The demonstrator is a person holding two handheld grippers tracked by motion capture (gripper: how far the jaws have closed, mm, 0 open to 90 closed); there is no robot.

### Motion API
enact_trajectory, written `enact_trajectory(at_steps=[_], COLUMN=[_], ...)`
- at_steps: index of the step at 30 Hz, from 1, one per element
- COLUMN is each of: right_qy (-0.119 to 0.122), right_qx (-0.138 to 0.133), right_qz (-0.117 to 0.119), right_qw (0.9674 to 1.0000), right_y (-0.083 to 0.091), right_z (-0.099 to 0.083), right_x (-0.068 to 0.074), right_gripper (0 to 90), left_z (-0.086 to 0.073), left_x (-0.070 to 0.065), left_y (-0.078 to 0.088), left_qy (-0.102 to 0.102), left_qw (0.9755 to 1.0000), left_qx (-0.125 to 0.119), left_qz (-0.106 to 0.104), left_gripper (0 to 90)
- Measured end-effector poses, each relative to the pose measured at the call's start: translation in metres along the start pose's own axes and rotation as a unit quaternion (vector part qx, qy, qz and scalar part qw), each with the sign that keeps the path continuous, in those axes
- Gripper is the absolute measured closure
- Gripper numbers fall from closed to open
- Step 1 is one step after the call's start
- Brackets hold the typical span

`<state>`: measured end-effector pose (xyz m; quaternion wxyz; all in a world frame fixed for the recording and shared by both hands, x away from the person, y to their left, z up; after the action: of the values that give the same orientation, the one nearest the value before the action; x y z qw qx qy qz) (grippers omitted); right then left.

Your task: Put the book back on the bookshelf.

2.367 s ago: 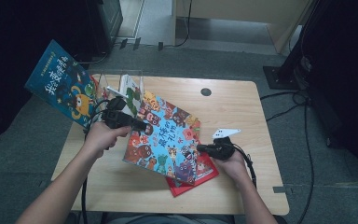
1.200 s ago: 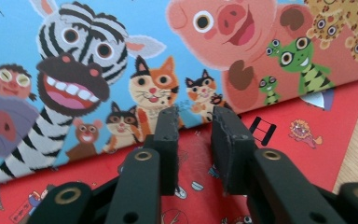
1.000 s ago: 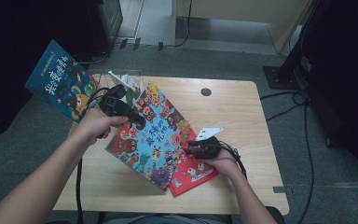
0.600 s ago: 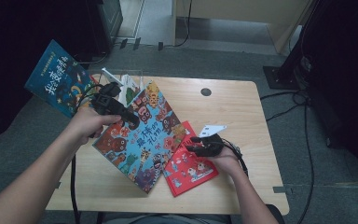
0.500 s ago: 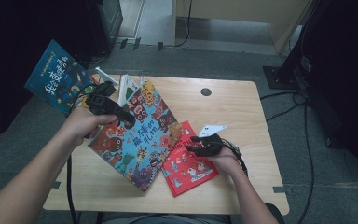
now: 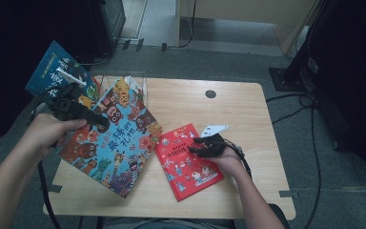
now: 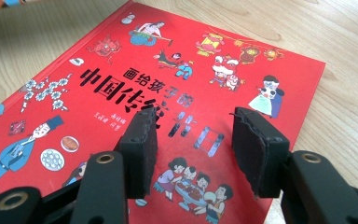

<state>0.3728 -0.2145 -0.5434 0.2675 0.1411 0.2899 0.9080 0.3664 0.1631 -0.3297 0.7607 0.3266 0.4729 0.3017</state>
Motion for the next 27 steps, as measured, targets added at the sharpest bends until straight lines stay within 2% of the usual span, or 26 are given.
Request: enact_trajectory(at_steps=[7,12,19,23,27], right_qy=[0.0,0.004,0.015,0.01,0.013], right_qx=[-0.003,-0.001,-0.002,-0.003,-0.001], right_qz=[0.002,0.0,0.002,0.002,0.0], right_qw=[1.0,1.0,0.9999,0.9999,0.9999], right_y=[0.0,-0.001,-0.002,-0.003,-0.004], right_z=[0.0,0.001,0.001,0.002,0.003], right_x=[-0.004,-0.006,-0.006,-0.007,-0.007], right_gripper=[49.8,49.8,49.7,49.6,49.3], left_z=[-0.013,-0.02,-0.024,-0.026,-0.026], left_x=[0.016,0.025,0.039,0.049,0.06], left_y=[0.025,0.042,0.071,0.087,0.103], left_qy=[0.026,0.031,0.053,0.063,0.079], left_qw=[0.9994,0.9989,0.9965,0.995,0.9924], left_qx=[-0.016,-0.026,-0.043,-0.053,-0.062], left_qz=[0.016,0.024,0.048,0.057,0.071], left_gripper=[81.3,81.2,81.1,81.0,81.1])
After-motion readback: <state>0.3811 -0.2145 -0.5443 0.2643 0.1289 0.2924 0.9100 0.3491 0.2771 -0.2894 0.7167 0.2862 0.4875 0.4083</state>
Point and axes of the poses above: each handheld gripper's, and its own axes: y roughly backward along the jaws, z roughly out of its top, x roughly to its left, the point moved 5 cm from there along -y, roughly forward along the jaws, and after that the axes turned 3 degrees about -x, right-handed, at the moved point
